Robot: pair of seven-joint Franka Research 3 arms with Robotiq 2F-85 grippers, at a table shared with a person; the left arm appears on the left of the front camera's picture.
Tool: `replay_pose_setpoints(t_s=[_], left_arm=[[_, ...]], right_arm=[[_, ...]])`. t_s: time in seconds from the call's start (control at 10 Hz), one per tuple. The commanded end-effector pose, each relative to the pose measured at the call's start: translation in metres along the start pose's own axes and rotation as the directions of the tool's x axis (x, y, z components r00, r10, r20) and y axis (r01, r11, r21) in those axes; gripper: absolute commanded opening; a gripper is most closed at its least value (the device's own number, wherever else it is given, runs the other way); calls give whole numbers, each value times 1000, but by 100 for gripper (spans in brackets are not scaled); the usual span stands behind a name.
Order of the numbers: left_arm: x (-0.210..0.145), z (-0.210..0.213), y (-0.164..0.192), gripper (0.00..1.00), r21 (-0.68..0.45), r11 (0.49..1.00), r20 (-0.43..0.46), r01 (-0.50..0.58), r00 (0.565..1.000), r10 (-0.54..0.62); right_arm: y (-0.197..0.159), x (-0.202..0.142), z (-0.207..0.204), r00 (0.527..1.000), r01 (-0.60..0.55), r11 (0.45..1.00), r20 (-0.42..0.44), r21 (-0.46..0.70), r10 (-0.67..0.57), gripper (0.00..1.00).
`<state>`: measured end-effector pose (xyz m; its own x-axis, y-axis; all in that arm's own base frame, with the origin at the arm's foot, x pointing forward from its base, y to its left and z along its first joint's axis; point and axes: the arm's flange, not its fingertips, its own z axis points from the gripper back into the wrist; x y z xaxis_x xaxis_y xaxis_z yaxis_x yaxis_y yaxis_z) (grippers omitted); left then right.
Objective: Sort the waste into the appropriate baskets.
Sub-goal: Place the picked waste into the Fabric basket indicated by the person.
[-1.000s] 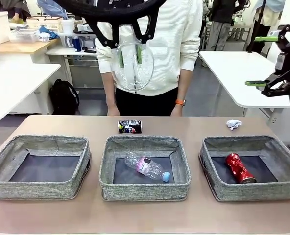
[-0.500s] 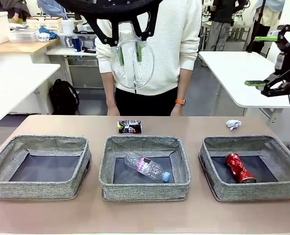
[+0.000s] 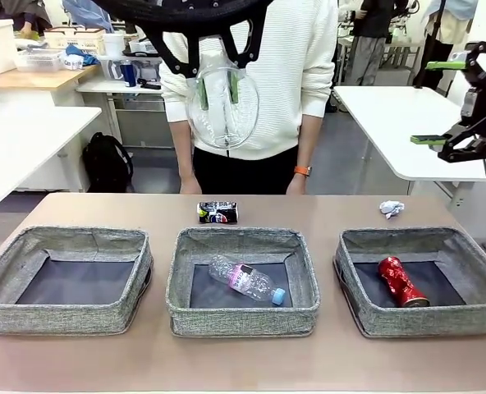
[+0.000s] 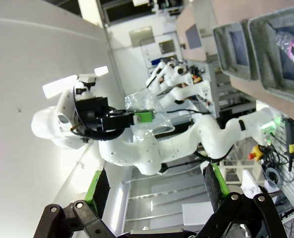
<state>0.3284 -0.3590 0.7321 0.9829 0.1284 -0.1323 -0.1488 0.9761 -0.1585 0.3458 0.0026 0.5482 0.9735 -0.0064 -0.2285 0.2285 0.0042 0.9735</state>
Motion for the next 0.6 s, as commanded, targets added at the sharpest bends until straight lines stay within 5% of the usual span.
replay_pose_setpoints(t_s=[0.0, 0.5], left_arm=[[-3, 2, 2, 34, -16, 1000, 3, -5, 1000, 5], [-3, 2, 2, 34, -16, 1000, 3, -5, 1000, 5]], right_arm=[[2, 0, 0, 1000, -10, 1000, -3, 4, 10, 100], [2, 0, 0, 1000, -10, 1000, -3, 4, 10, 100]])
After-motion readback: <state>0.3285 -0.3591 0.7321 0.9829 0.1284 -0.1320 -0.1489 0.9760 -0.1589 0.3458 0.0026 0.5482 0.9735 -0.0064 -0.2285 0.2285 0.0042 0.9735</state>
